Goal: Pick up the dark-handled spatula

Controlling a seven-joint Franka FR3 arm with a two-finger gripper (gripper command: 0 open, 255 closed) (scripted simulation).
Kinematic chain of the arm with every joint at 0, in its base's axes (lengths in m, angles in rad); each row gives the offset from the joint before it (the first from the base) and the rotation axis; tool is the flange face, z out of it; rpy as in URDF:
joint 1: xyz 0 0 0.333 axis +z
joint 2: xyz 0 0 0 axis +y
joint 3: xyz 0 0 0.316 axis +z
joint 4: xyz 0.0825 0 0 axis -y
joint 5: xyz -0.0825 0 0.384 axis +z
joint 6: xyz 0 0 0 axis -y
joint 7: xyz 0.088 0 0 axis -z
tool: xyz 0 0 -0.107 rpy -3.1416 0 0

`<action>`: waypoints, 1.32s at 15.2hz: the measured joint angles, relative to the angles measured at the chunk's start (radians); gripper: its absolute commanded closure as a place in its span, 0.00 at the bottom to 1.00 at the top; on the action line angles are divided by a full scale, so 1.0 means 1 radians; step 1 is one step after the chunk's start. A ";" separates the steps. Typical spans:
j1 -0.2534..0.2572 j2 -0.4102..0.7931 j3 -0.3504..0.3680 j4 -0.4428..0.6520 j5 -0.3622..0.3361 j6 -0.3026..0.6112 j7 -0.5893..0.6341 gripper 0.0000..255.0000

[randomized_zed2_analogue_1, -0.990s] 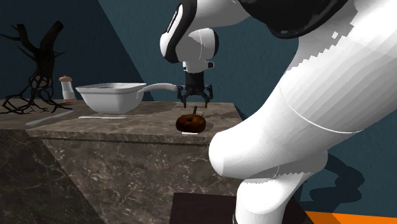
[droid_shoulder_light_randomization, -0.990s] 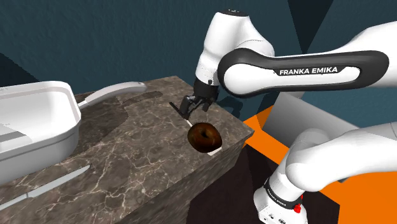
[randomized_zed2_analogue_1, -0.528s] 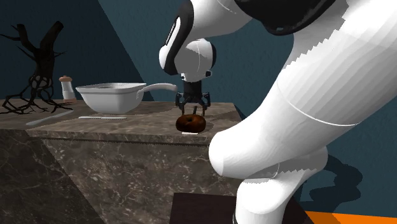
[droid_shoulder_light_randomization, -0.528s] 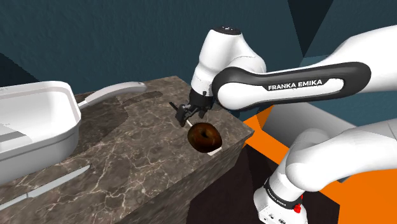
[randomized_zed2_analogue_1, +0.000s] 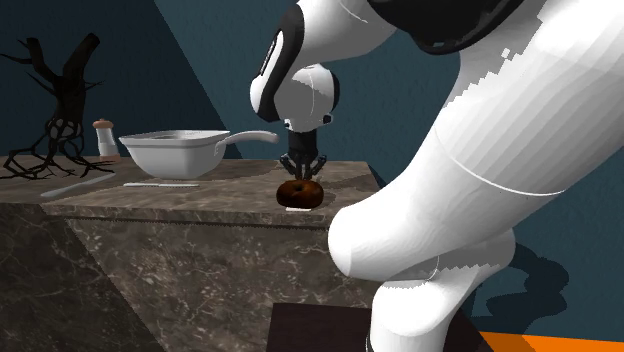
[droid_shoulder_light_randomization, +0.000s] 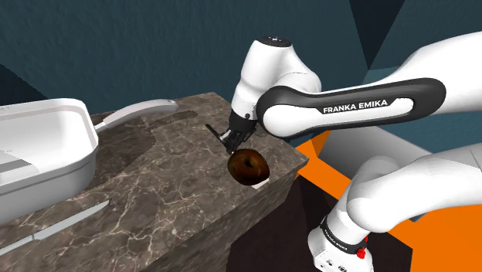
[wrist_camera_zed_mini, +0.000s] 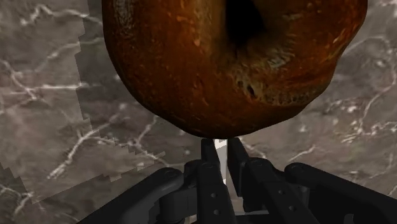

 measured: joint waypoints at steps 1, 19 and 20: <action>0.000 0.000 0.000 0.000 0.000 0.000 0.000 1.00; -0.005 -0.042 -0.037 0.159 -0.017 -0.200 -0.013 1.00; -0.006 -0.041 -0.039 0.166 -0.018 -0.206 -0.014 1.00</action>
